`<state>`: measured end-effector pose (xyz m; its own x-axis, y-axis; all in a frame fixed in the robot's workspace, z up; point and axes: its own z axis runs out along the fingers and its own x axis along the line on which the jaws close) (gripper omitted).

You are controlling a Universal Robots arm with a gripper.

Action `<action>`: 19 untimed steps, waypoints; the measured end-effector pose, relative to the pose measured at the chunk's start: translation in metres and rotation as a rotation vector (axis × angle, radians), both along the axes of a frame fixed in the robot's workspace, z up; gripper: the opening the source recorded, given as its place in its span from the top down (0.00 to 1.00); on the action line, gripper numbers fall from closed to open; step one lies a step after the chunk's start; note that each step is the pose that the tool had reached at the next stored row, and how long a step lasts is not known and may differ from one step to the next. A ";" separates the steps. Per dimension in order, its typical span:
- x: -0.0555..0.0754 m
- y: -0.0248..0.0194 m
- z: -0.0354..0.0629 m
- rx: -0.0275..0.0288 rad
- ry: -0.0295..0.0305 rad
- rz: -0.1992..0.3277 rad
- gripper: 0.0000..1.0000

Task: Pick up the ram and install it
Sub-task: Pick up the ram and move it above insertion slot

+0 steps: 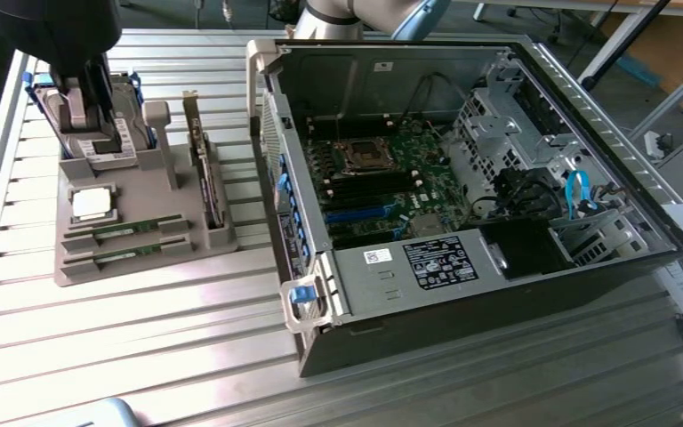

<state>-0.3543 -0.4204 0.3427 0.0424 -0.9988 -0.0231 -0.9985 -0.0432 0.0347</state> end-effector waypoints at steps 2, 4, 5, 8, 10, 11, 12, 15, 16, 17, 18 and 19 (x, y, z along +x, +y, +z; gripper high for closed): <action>0.000 0.0000 -0.0028 -0.0001 0.0000 0.000 0.89; 0.000 0.0000 -0.0048 0.0000 0.0000 0.000 0.89; 0.000 0.0000 -0.0048 -0.0001 0.0001 0.000 0.89; 0.000 0.0000 -0.0048 -0.0001 0.0002 0.000 0.89; 0.000 0.0000 -0.0048 -0.0001 0.0002 0.000 0.89; 0.000 0.0000 -0.0048 -0.0001 0.0001 0.000 0.89; 0.000 0.0000 -0.0048 -0.0001 0.0002 0.000 0.89; 0.000 0.0000 -0.0048 -0.0001 0.0001 0.000 0.89; 0.000 0.0000 -0.0048 -0.0001 0.0001 0.000 0.89; 0.000 0.0000 -0.0048 -0.0001 0.0001 0.000 0.89; 0.000 0.0000 -0.0048 -0.0001 0.0001 0.000 0.83; 0.000 0.0000 -0.0048 -0.0001 0.0001 0.000 0.83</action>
<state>-0.3543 -0.4204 0.3379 0.0424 -0.9988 -0.0230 -0.9985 -0.0432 0.0348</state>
